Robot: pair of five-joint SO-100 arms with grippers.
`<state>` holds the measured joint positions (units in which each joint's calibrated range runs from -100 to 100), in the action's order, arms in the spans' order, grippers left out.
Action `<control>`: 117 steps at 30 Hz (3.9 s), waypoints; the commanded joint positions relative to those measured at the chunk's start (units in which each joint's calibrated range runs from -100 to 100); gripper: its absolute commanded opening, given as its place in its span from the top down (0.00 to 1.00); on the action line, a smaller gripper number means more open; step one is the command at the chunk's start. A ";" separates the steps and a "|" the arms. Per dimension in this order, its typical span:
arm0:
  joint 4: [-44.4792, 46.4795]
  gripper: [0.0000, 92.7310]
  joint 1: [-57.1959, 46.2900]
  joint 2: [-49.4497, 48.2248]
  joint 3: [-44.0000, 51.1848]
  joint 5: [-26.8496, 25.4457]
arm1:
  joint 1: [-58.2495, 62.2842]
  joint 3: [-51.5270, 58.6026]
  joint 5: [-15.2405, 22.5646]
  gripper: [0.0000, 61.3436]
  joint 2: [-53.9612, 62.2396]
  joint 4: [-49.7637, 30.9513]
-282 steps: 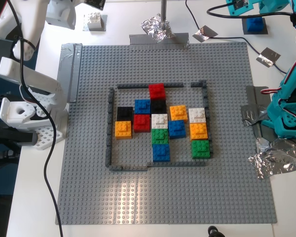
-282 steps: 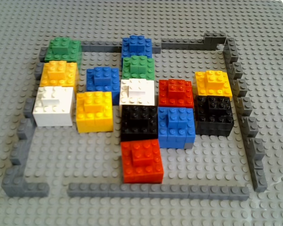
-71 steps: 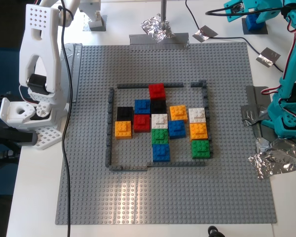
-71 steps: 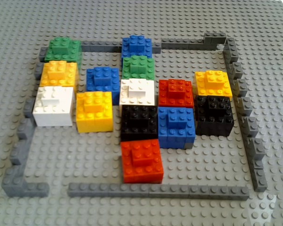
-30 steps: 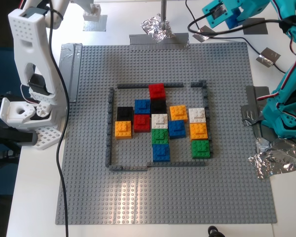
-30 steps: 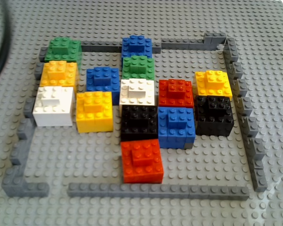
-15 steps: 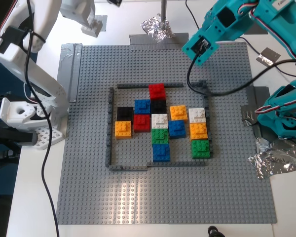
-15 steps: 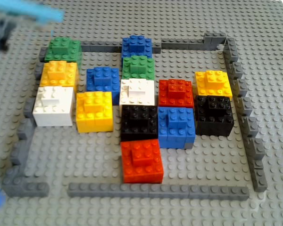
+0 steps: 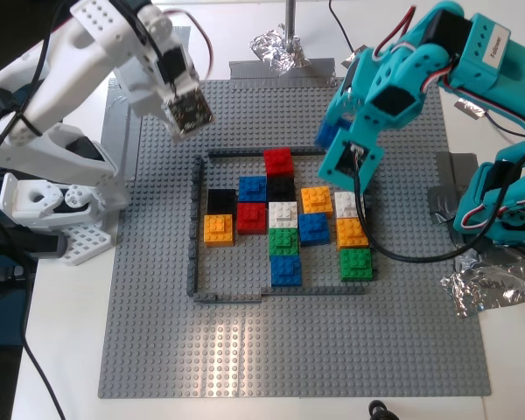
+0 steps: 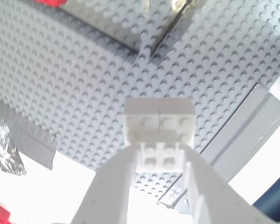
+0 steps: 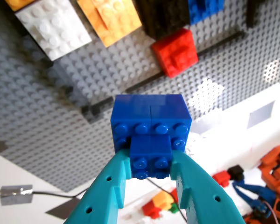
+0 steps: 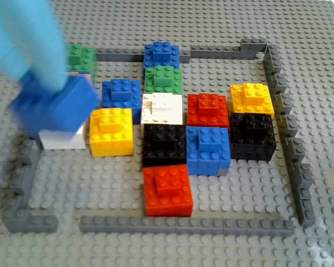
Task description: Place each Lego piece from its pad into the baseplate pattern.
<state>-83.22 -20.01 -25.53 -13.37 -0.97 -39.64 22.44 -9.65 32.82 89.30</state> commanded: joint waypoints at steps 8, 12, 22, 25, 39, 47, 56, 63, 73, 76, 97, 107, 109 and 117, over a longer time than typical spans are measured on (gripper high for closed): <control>-5.15 0.97 12.29 -2.20 1.31 6.12 | 16.75 10.29 -3.85 1.00 1.52 -9.72; -5.55 0.96 16.57 -1.77 1.22 8.32 | 19.29 11.02 -4.15 1.00 -2.43 -15.58; -5.47 0.96 25.85 0.12 0.23 12.03 | 19.94 10.20 -4.34 1.00 -11.36 -23.15; -5.47 0.96 27.38 3.90 0.86 13.54 | 19.58 10.20 -4.64 1.00 -13.24 -23.56; -0.83 0.96 28.83 10.34 0.95 13.54 | 18.64 10.66 -4.54 1.00 -14.88 -22.74; -0.18 0.96 29.77 13.51 0.95 13.59 | 19.14 12.55 -3.12 0.98 -13.76 -22.58; 2.01 0.96 29.77 14.71 0.41 13.49 | 18.71 15.98 -2.73 0.74 -11.79 -22.50; 2.18 0.96 29.77 17.72 1.31 13.49 | 18.27 18.15 -2.68 0.65 -10.84 -22.01; 3.72 0.96 29.77 17.89 0.41 13.49 | 17.84 18.60 -2.97 0.63 -10.67 -20.79; 3.97 0.96 29.77 18.06 0.41 13.59 | 17.40 18.96 -3.12 0.60 -10.67 -20.71; 5.59 0.96 30.28 20.81 0.50 13.49 | 14.57 -1.44 1.62 0.69 -1.40 -4.03; 6.81 0.96 31.73 21.32 0.23 12.37 | 0.21 -15.08 7.04 1.00 -2.77 6.55; 7.55 0.96 31.37 22.27 0.23 12.13 | -2.47 -15.17 6.84 1.00 -2.77 7.04; 7.87 0.96 30.79 23.38 0.41 10.52 | -16.33 -19.23 9.53 1.00 -5.52 9.48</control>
<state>-76.00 11.43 -1.94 -13.46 11.11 -51.09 10.74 -1.34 28.58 96.78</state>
